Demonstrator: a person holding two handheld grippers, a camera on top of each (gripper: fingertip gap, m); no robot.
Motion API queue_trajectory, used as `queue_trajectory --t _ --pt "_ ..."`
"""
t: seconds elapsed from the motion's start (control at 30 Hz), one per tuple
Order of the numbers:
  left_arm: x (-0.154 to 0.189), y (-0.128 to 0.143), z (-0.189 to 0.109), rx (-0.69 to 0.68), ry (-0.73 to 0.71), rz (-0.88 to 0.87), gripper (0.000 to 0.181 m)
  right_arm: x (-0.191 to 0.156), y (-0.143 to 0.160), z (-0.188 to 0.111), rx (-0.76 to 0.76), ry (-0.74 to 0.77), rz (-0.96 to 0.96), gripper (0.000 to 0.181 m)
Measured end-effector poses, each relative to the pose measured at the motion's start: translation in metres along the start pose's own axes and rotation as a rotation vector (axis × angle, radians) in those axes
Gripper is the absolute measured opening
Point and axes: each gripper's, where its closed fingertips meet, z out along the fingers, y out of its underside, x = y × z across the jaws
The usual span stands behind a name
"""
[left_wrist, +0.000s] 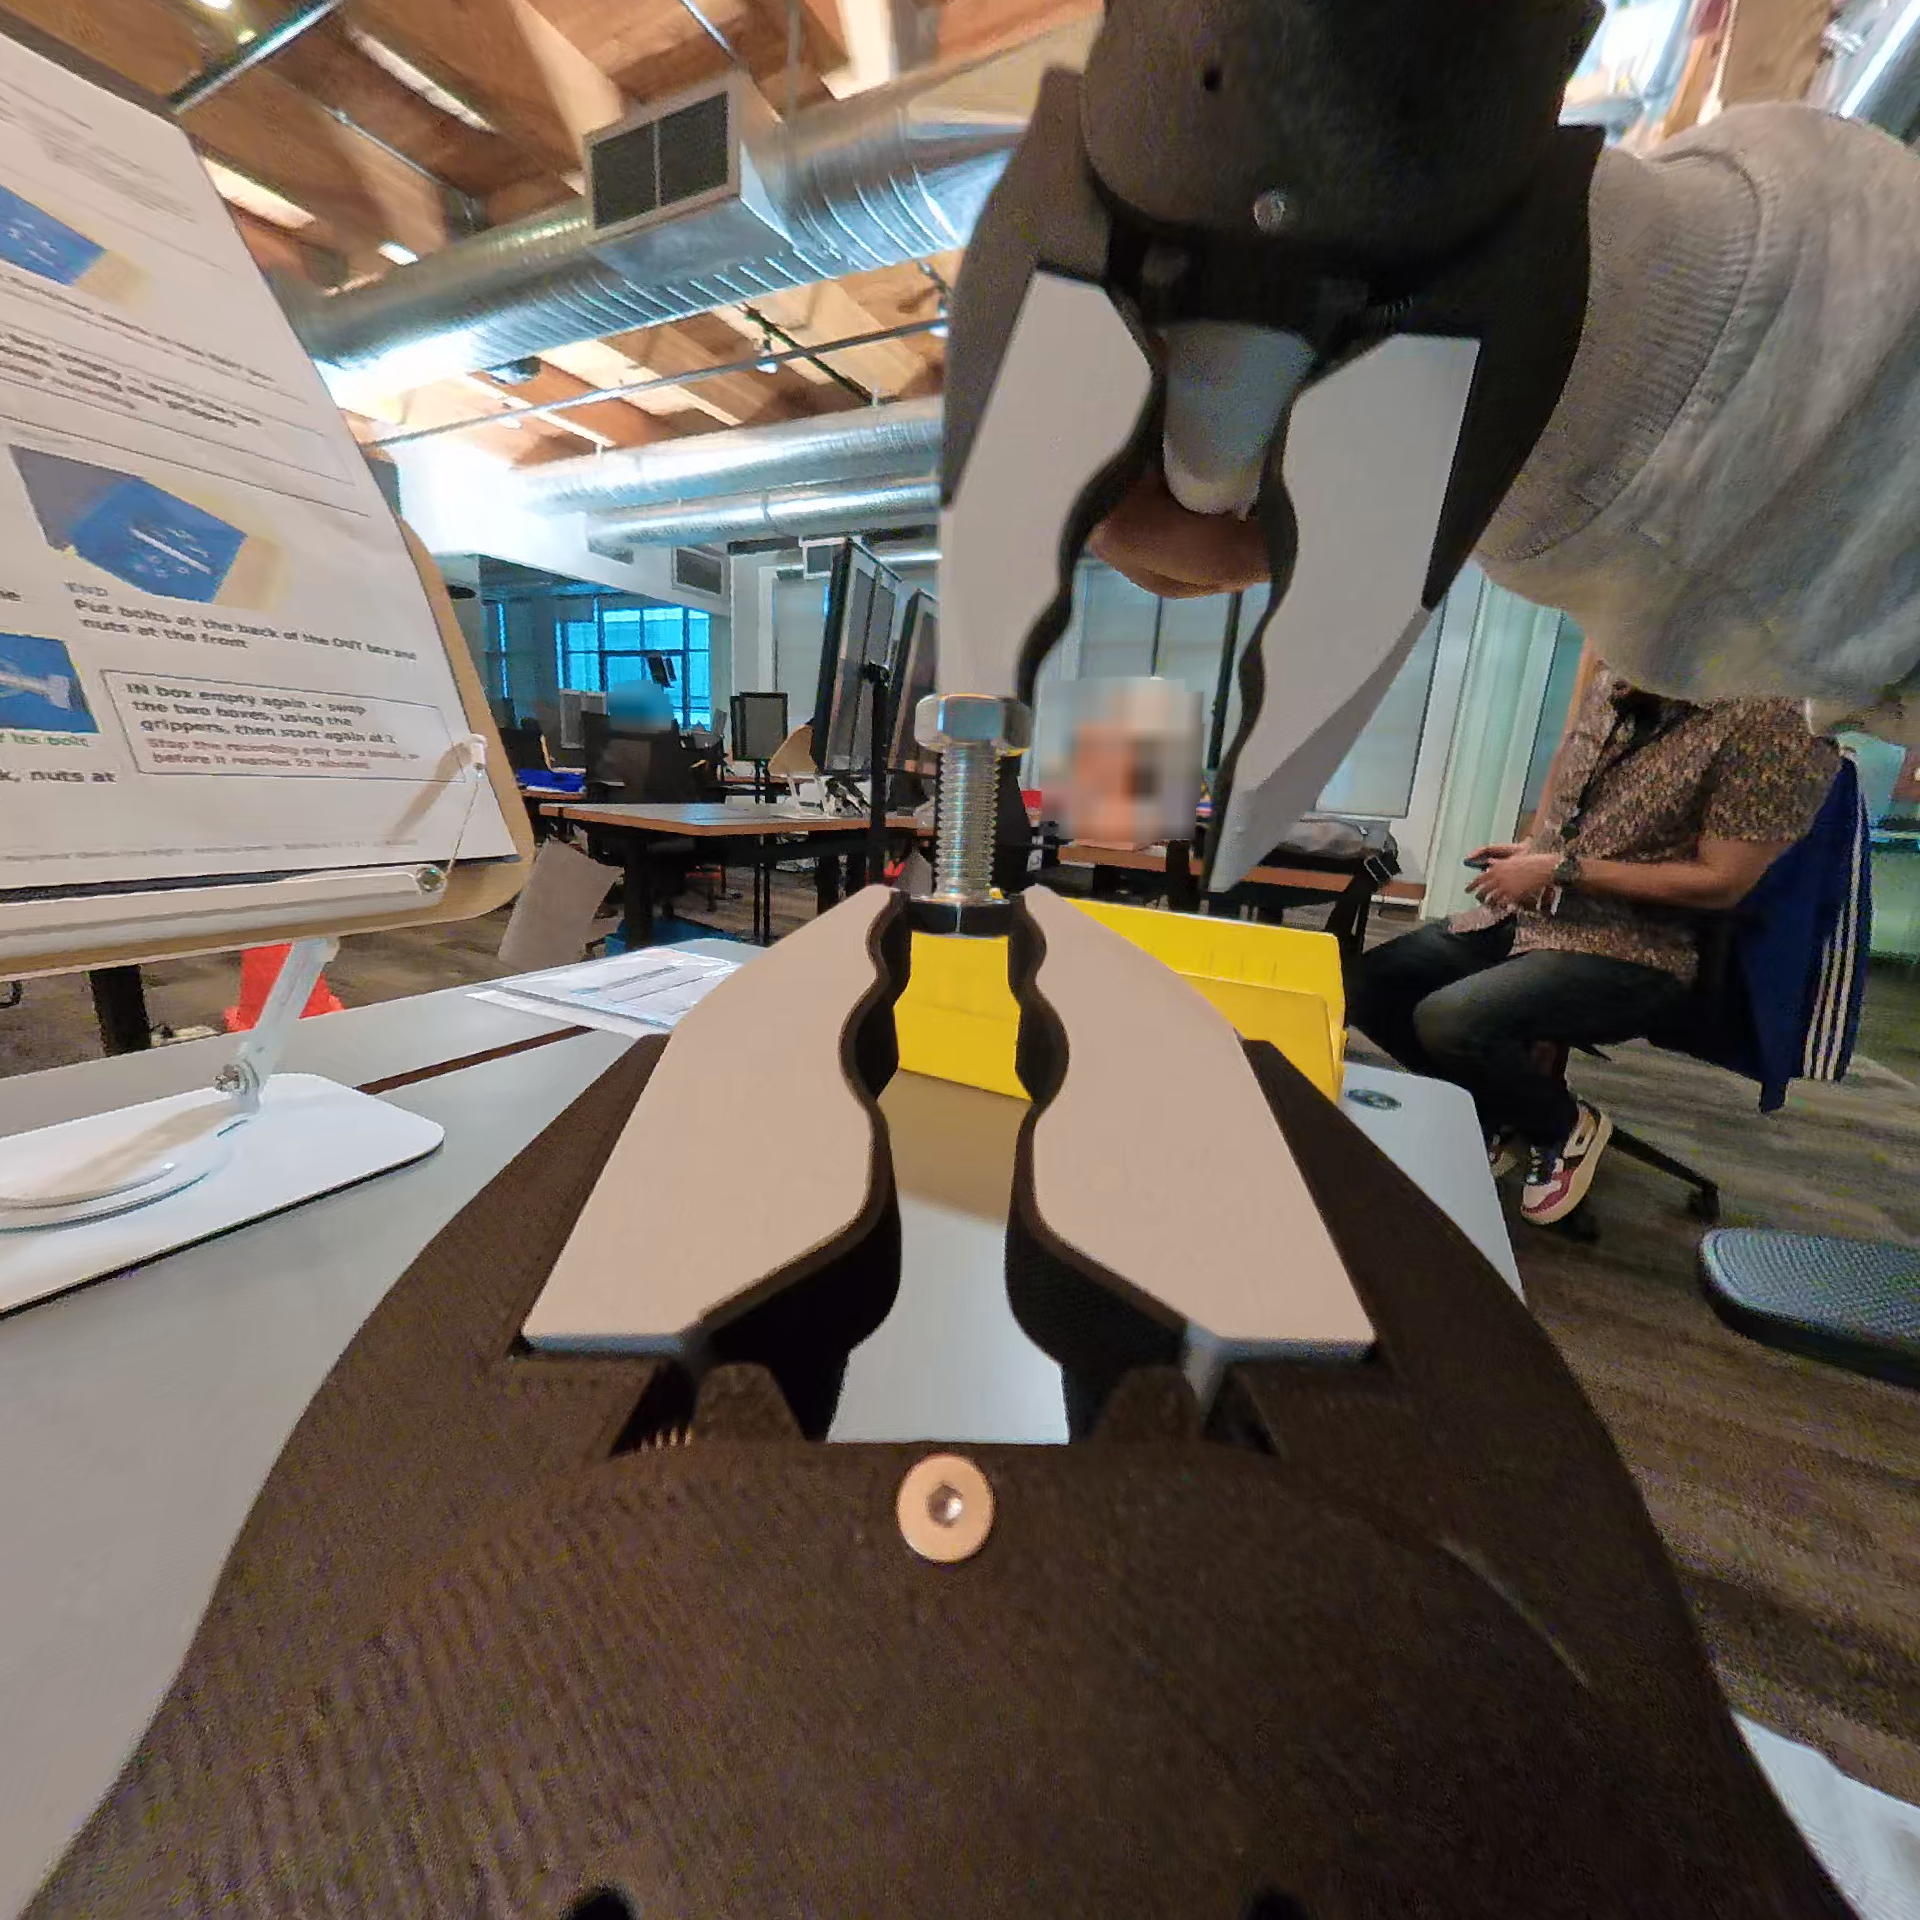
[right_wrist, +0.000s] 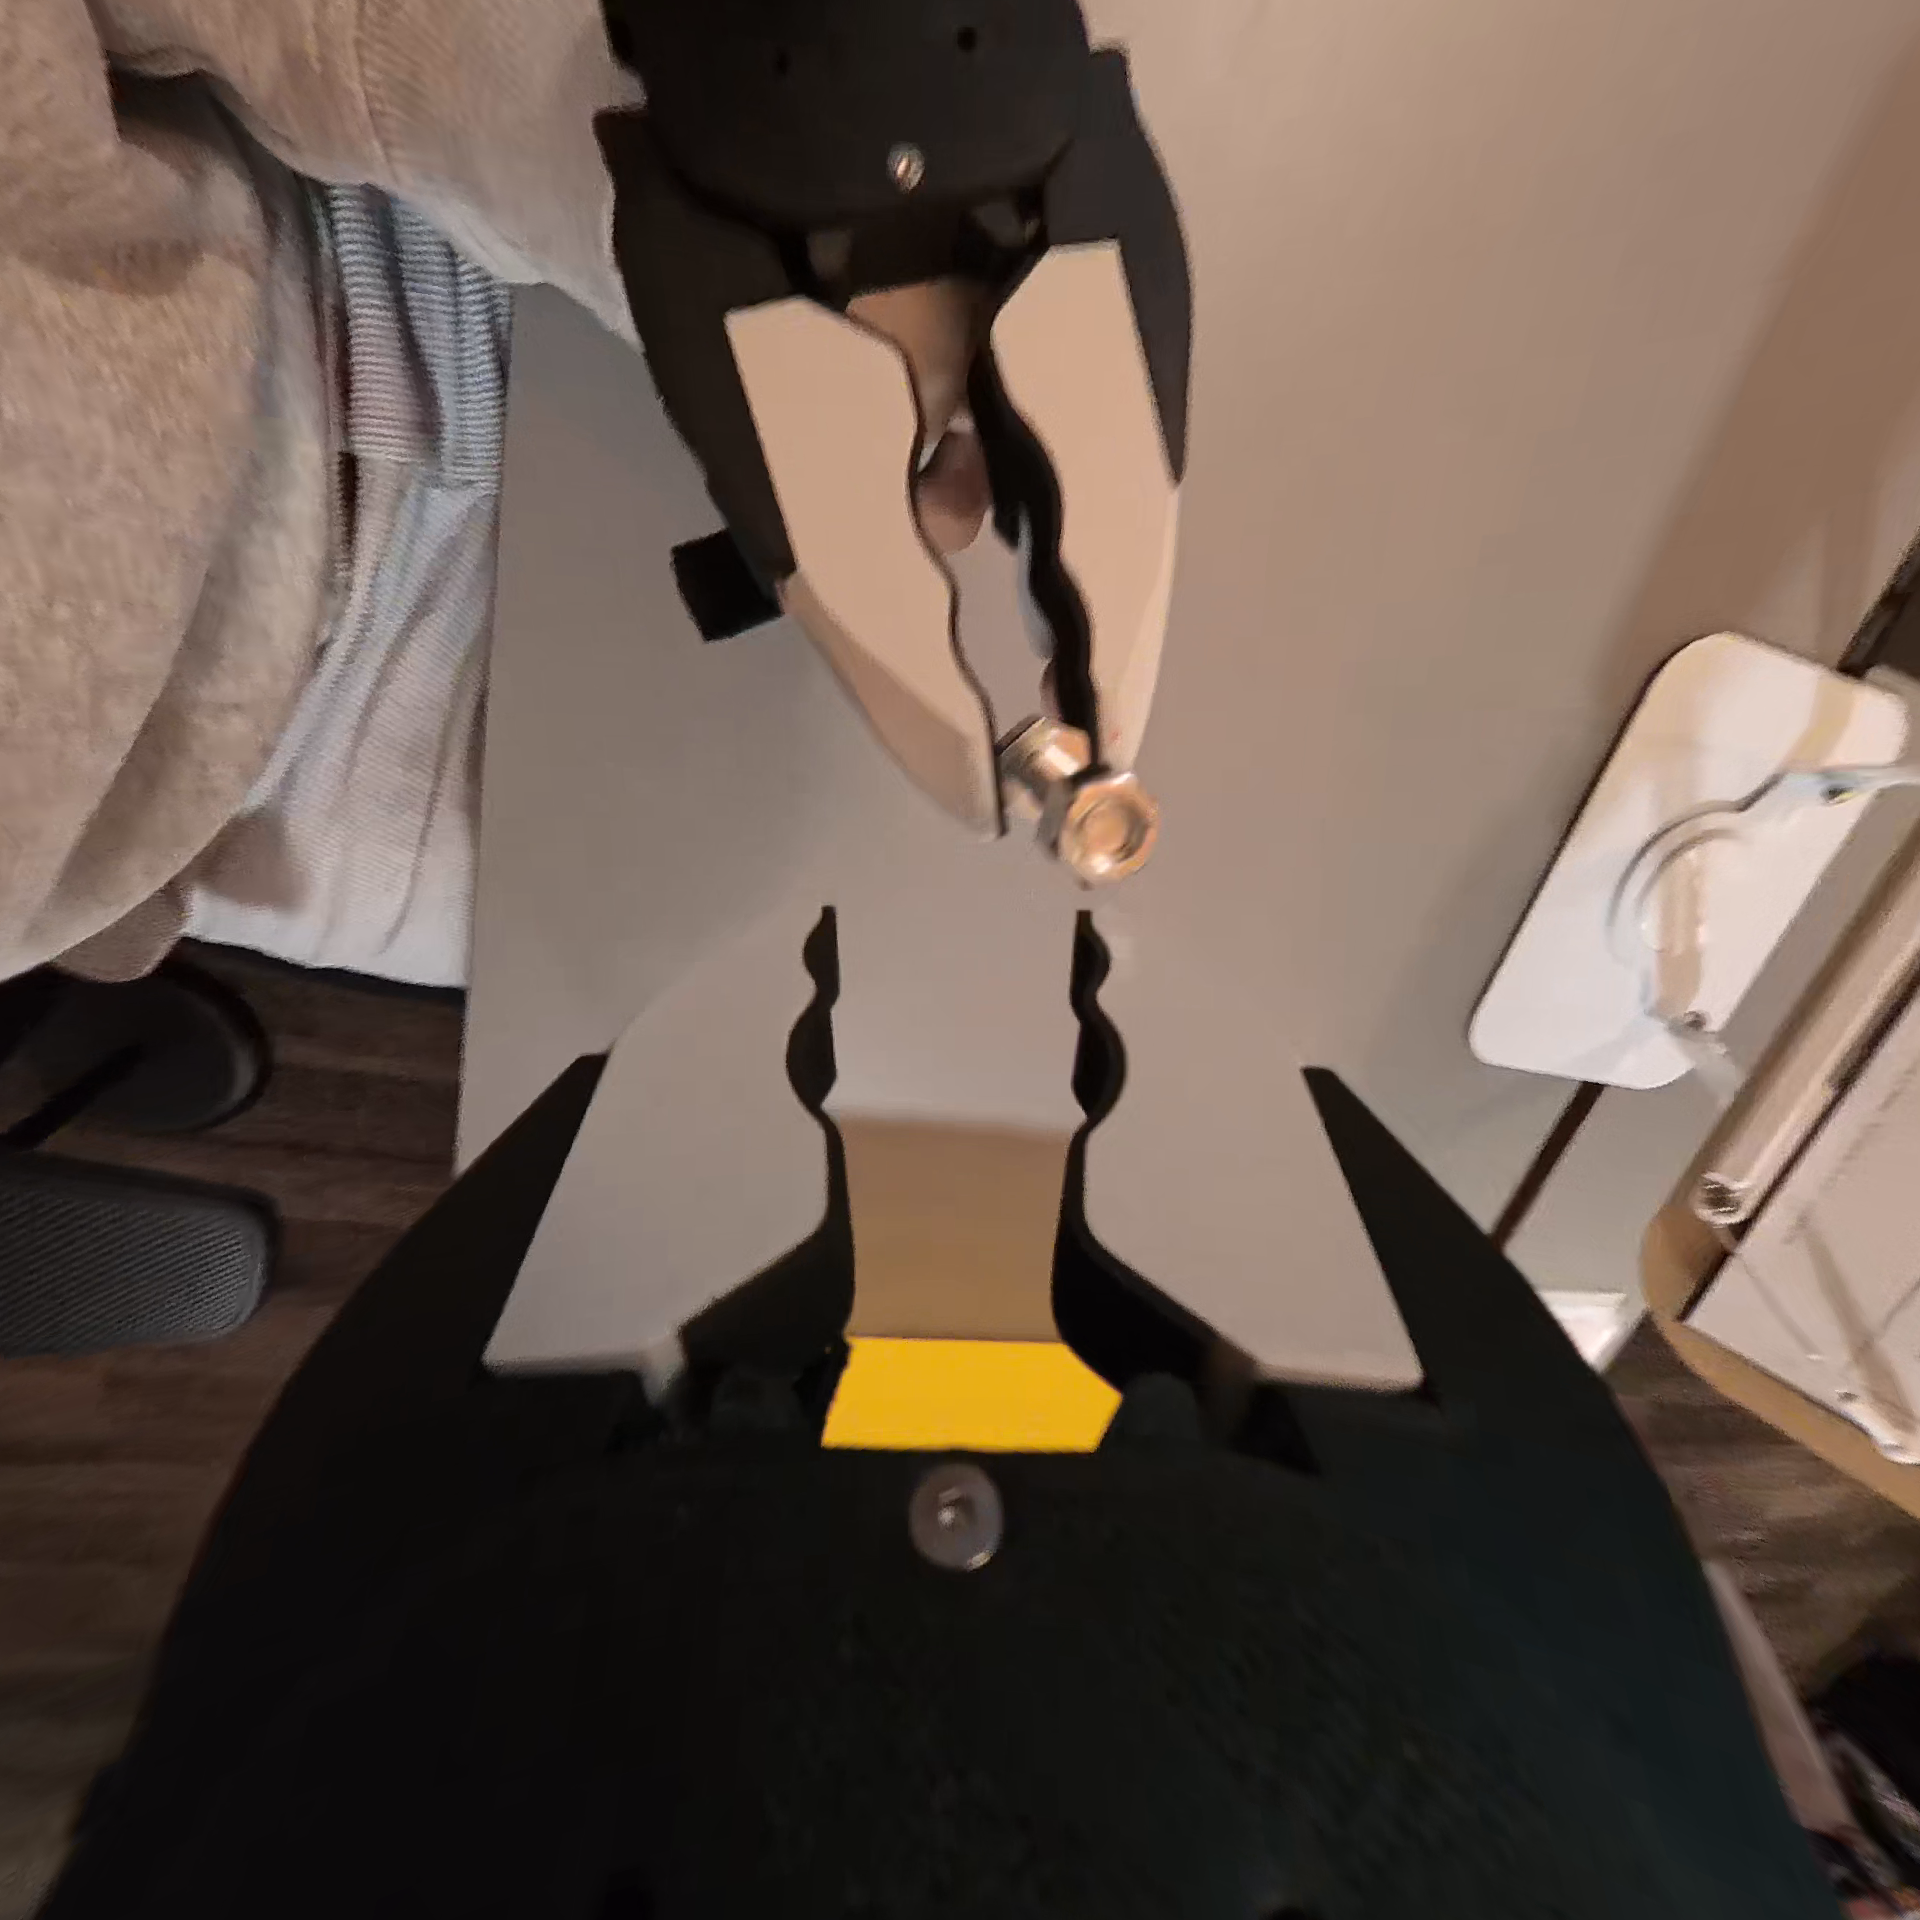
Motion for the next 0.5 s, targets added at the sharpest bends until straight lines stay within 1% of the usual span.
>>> queue_trajectory --t 0.07,0.13,0.33,0.4,0.5 --pt "-0.002 -0.002 -0.001 0.009 -0.002 -0.016 0.019 0.0 0.006 -0.001 -0.019 -0.005 0.021 0.042" --pt "-0.001 -0.001 -0.001 0.006 -0.002 -0.015 0.019 0.006 0.006 -0.004 -0.012 0.036 0.012 0.043" --pt "0.004 0.006 0.003 -0.036 0.013 0.02 0.019 0.014 -0.023 -0.011 0.107 0.119 -0.06 0.046" --pt "0.004 0.007 0.003 -0.039 0.013 0.024 0.019 0.01 -0.026 -0.009 0.104 0.107 -0.08 0.047" --pt "0.002 0.005 0.002 -0.028 0.008 0.014 0.019 0.007 -0.019 -0.005 0.06 0.087 -0.071 0.047"
